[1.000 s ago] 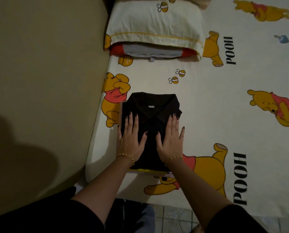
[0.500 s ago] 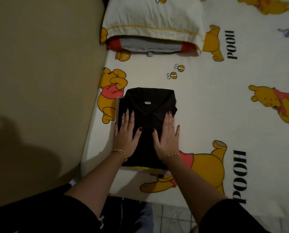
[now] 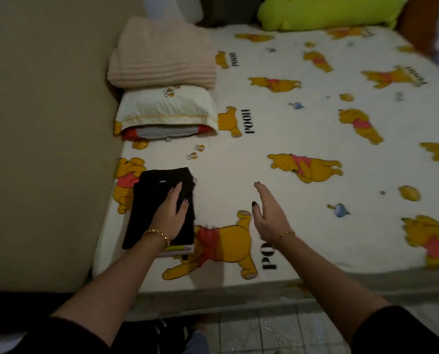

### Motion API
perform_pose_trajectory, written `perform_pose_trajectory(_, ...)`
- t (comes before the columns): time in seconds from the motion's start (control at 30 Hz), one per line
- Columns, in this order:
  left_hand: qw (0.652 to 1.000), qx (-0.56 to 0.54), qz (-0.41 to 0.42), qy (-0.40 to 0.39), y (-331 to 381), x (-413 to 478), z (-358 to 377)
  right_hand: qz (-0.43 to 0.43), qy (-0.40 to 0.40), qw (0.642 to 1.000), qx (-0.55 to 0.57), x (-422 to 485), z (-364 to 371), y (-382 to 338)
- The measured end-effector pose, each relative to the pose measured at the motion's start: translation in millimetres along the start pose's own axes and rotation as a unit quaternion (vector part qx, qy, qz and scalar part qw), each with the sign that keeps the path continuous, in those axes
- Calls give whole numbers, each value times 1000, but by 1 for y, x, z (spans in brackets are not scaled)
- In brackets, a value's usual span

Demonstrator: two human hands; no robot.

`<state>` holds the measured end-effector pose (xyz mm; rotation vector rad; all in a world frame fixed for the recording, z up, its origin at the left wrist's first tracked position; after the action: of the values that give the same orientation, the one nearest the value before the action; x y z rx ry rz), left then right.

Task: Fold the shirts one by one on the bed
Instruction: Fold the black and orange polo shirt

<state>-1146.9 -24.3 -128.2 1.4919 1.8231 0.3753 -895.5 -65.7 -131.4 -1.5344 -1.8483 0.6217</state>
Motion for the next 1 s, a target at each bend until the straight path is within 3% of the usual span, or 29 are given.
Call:
perform_pose_trajectory(0.27,979,-27,194,-48,222,-104,106,-22,129,987,-89,-117,-236,39)
perform_pose_trajectory(0.43,949,-17,288,-124,326,-168,200,49,185,971,-144,-229,-354,81)
perform_pose_trajectory(0.7,897,35,377,-228,433,-235,336,151,295,928,-167,-348,-458,145)
perform_pose_trajectory(1.0,862,93,407,-287,553,-223,490,253,322,896,-173,-394,-546,269)
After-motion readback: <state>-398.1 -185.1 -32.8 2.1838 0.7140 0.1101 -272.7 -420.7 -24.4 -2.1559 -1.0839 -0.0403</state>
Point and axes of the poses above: each hand's wrist, its own x-axis towards the middle knuckle, its own z-axis out of the palm, y = z × x, the point moved 2 cm from there along x, towards the middle knuckle, and after that the axes turned 15 degrees about -z, right-handed, at the moved point
